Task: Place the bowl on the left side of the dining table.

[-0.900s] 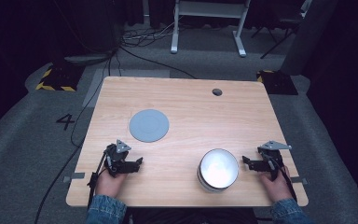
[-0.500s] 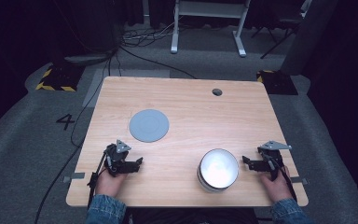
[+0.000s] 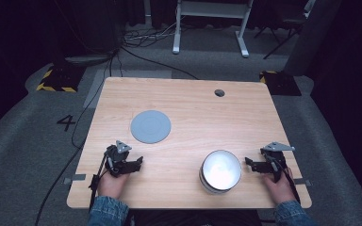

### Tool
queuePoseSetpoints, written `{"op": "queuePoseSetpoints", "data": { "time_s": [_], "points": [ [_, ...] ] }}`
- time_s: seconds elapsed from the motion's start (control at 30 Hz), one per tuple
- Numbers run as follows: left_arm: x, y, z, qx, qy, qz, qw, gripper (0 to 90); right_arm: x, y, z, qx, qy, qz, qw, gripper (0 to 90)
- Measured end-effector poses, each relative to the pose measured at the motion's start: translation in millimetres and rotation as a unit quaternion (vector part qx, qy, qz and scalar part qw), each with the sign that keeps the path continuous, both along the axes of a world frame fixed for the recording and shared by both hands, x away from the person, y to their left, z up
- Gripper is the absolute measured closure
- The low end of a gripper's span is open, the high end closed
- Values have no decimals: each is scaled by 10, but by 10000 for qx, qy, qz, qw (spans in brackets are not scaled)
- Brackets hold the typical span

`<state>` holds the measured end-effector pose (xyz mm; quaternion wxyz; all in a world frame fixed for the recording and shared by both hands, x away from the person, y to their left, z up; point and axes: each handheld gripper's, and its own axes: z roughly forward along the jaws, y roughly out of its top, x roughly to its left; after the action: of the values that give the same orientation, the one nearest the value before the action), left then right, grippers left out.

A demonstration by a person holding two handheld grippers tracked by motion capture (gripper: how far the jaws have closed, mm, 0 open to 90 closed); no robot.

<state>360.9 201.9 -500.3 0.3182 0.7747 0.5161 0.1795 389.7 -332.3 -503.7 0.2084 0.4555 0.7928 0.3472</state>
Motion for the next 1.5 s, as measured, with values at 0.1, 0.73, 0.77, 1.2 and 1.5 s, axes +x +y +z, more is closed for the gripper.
{"op": "queuePoseSetpoints", "data": {
  "time_s": [0.1, 0.73, 0.77, 1.2, 1.5],
  "points": [
    [5, 6, 39, -150, 100, 45, 9998, 188, 0, 0, 0, -1, -1, 1, 10000, 153],
    [-182, -181, 634, -938, -347, -124, 9949, 196, -4, -2, 0, -14, -2, -2, 10000, 153],
    [-192, -181, 657, -961, -369, -125, 9946, 198, -4, -2, 0, -16, -6, -1, 10000, 153],
    [-227, -399, 932, -1016, -814, -295, 9910, 201, -7, -12, 0, -70, -19, 11, 10000, 153],
    [-209, -617, 1093, -932, -1096, -415, 9887, 188, -8, -11, 0, -69, -20, 10, 10000, 153]
  ]
}}
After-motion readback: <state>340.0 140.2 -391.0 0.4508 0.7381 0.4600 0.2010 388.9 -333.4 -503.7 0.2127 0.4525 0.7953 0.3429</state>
